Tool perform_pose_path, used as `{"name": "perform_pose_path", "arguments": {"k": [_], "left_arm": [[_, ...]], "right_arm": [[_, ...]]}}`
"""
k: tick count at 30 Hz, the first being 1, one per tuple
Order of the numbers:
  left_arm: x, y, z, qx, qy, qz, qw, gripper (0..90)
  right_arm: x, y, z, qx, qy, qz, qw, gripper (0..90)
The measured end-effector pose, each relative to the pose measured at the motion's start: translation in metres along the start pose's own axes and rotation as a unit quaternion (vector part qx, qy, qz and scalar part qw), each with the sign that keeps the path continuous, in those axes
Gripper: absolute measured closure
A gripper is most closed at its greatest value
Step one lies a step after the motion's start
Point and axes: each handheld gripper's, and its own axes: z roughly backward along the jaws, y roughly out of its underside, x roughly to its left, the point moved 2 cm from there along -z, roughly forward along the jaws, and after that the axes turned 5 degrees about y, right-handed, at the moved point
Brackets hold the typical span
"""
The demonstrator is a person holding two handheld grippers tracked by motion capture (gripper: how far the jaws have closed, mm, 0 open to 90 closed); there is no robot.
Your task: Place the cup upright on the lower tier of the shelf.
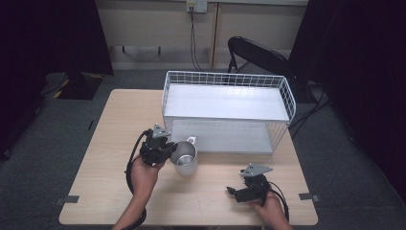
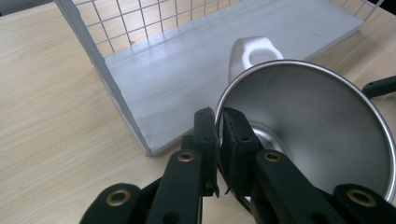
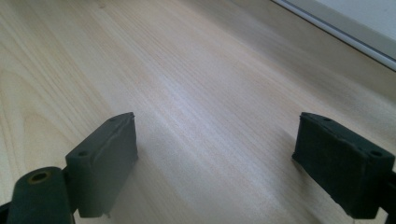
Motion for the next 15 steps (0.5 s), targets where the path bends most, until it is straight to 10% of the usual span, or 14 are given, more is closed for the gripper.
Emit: {"name": "perform_pose_path", "arguments": {"k": [15], "left_arm": [[-0.01,-0.016,-0.01,0.001,-0.012,-0.016,0.9998,85.1]], "right_arm": [[0.0,0.0,0.0,0.0,0.0,0.0,1.0,12.3]]}}
